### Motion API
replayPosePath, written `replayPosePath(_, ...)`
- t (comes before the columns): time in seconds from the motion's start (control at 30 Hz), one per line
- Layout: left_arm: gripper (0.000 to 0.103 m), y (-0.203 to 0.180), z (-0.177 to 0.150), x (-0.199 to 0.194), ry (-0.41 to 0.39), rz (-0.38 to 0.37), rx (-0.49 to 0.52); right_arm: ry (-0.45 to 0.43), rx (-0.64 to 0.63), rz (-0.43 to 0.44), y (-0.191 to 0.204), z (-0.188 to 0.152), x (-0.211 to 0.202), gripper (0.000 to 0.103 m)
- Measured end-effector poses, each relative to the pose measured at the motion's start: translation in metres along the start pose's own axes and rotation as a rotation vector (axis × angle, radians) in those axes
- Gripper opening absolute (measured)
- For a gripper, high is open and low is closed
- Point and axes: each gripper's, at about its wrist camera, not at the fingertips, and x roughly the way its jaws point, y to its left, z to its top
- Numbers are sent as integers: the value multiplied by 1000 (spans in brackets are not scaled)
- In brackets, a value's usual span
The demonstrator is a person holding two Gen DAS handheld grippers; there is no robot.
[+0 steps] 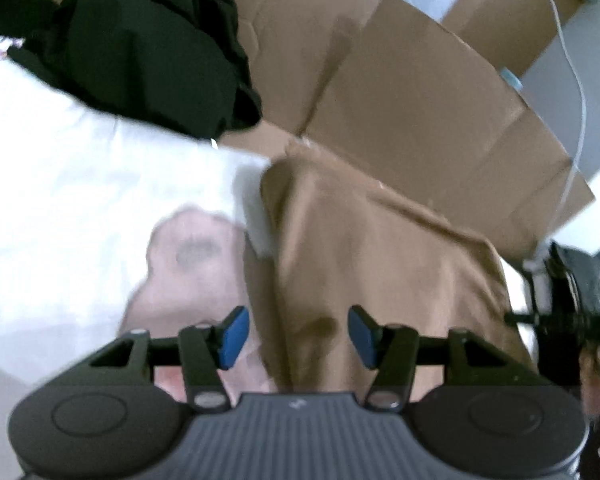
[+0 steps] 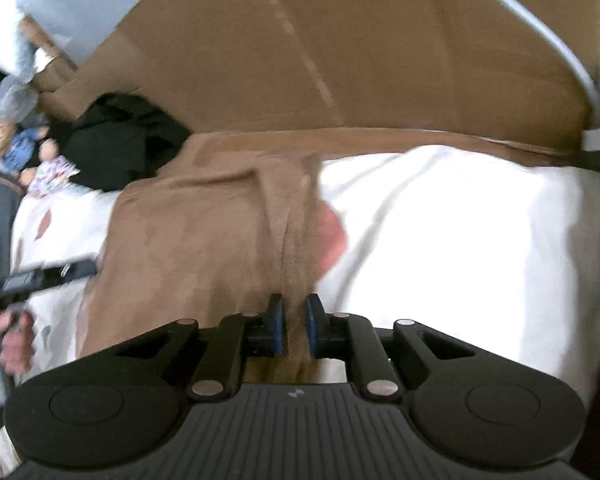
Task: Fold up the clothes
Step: 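Lay the shirt flat on the duvet and open both grippers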
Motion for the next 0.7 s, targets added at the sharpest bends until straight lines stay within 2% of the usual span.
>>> replayPosePath(0.17, 58, -4, -32, -17, 36, -5, 0, -31, 1, -69, 3, -2, -26, 13)
replayPosePath(0.3, 58, -8, -51, -31, 51, -7, 4, -28, 5, -62, 7, -15, -45, 19)
replayPosePath(0.37, 58, -11, -61, -39, 59, -9, 9, -23, -5, -62, 10, -23, -53, 36)
replayPosePath(0.43, 58, -13, -68, -45, 63, -10, 13, -25, -6, -62, 14, -33, -61, 43)
replayPosePath(0.7, 59, -15, -101, -54, 80, -17, 3, 1, -21, -77, 30, -70, -83, 45)
